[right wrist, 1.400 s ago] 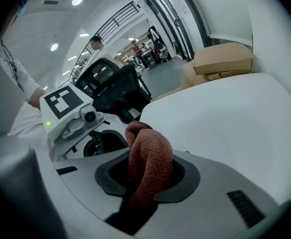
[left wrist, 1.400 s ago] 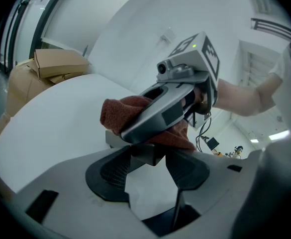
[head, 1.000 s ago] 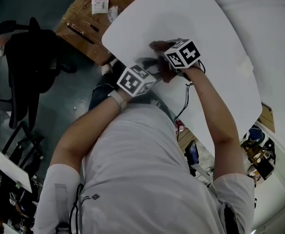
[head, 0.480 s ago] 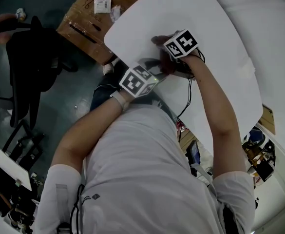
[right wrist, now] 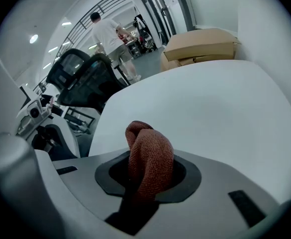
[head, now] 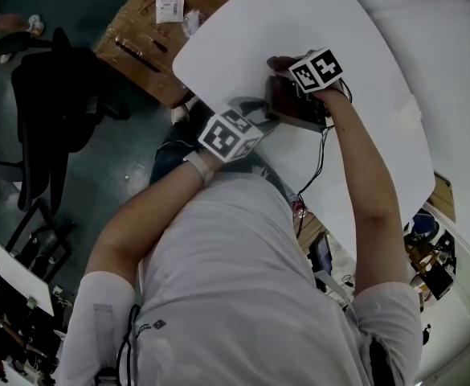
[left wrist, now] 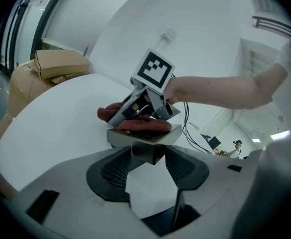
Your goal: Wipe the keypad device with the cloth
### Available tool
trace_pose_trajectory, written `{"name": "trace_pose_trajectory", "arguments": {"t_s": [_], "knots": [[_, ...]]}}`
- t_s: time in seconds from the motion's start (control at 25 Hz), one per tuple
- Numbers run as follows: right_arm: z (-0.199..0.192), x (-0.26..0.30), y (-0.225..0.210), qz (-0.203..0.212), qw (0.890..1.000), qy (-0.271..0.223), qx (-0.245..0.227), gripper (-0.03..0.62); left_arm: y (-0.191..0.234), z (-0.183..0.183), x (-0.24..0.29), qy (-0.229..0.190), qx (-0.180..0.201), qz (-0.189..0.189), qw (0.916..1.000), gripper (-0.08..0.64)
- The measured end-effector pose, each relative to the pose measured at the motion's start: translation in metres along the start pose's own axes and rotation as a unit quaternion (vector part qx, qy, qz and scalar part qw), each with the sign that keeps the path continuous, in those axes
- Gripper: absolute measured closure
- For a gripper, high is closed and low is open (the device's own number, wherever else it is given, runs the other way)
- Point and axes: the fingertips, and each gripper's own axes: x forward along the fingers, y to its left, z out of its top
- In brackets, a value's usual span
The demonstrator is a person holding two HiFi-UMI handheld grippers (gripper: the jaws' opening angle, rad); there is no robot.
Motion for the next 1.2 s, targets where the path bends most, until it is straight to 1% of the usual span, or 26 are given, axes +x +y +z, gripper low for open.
{"name": "trace_pose_trajectory", "arguments": {"t_s": [0.12, 0.24, 0.44, 0.56, 0.72, 0.8, 1.0, 1.2], "knots": [[-0.014, -0.010, -0.010, -0.014, 1.000, 0.001, 0.006, 0.491, 0.000, 0.000, 0.001, 0.001, 0.000, 0.001, 1.0000, 0.341], [-0.026, -0.020, -0.016, -0.025, 1.000, -0.008, 0.014, 0.492, 0.000, 0.000, 0.001, 0.003, 0.000, 0.001, 1.0000, 0.341], [-0.036, -0.033, -0.008, -0.023, 0.999, -0.019, 0.021, 0.492, 0.000, -0.001, 0.001, 0.005, 0.004, 0.002, 1.0000, 0.341], [-0.041, -0.039, 0.005, -0.011, 1.000, -0.018, 0.017, 0.492, 0.000, 0.000, 0.001, 0.006, 0.005, 0.002, 1.0000, 0.341], [-0.040, -0.047, 0.033, 0.024, 0.999, -0.034, 0.024, 0.492, 0.000, -0.001, 0.002, 0.007, 0.007, 0.001, 0.9999, 0.341], [-0.038, -0.050, 0.045, 0.035, 0.998, -0.042, 0.024, 0.492, 0.000, -0.001, 0.003, 0.008, 0.007, 0.001, 0.9999, 0.341], [-0.032, -0.054, 0.064, 0.037, 0.998, -0.052, 0.003, 0.492, 0.000, 0.000, 0.003, 0.008, 0.008, 0.000, 0.9999, 0.341], [-0.023, -0.055, 0.089, 0.047, 0.997, -0.064, -0.022, 0.492, 0.001, -0.001, 0.004, 0.009, 0.009, -0.001, 0.9999, 0.341]]}}
